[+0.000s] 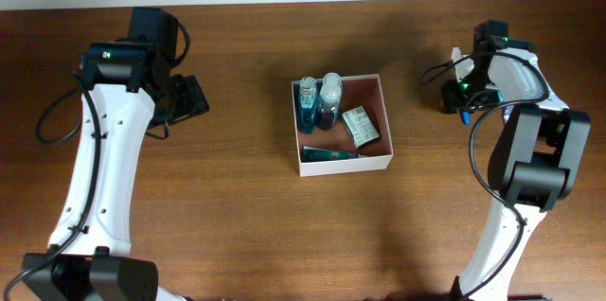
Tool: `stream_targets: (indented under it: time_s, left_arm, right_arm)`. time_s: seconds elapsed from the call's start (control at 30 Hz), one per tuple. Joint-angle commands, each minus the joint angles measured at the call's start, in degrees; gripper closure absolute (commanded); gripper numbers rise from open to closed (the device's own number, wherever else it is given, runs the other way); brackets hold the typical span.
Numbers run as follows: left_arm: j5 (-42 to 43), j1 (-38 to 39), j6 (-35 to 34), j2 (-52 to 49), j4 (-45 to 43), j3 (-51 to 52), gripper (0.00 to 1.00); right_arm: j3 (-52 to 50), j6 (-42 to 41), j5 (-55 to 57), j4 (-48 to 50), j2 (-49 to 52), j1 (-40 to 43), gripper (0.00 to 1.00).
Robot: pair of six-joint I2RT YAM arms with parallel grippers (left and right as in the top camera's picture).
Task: Pack container
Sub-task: 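Lower the right gripper and close it on the razor handle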
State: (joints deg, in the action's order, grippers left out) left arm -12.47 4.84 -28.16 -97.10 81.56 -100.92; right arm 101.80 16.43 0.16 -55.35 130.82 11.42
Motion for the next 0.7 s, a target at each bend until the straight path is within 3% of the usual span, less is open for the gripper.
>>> stream_targets:
  time_s: [0.0, 0.13, 0.23, 0.33, 0.53, 0.67]
  left_arm:
    - [-0.44, -0.13, -0.52, -0.44, -0.13, 0.24, 0.01]
    - [-0.44, -0.13, -0.52, -0.44, -0.13, 0.24, 0.01]
    - [-0.44, -0.13, -0.52, -0.44, -0.13, 0.24, 0.01]
    - [-0.44, -0.13, -0.52, -0.44, -0.13, 0.24, 0.01]
    - [-0.44, -0.13, -0.52, -0.44, -0.13, 0.24, 0.01]
    - [-0.44, -0.13, -0.52, -0.44, -0.13, 0.24, 0.01]
  right_arm:
    - [-0.39, -0.39, 0.72, 0.44, 0.74, -0.04, 0.47]
    - [-0.39, -0.39, 0.74, 1.16, 0.74, -0.04, 0.55]
    - [-0.39, -0.39, 0.76, 1.46, 0.74, -0.04, 0.66]
    - [-0.39, -0.39, 0.76, 1.66, 0.74, -0.04, 0.69]
    - [-0.39, -0.42, 1.46, 1.86, 0.74, -0.04, 0.85]
    - [-0.39, -0.39, 2.29, 1.64, 0.74, -0.04, 0.91]
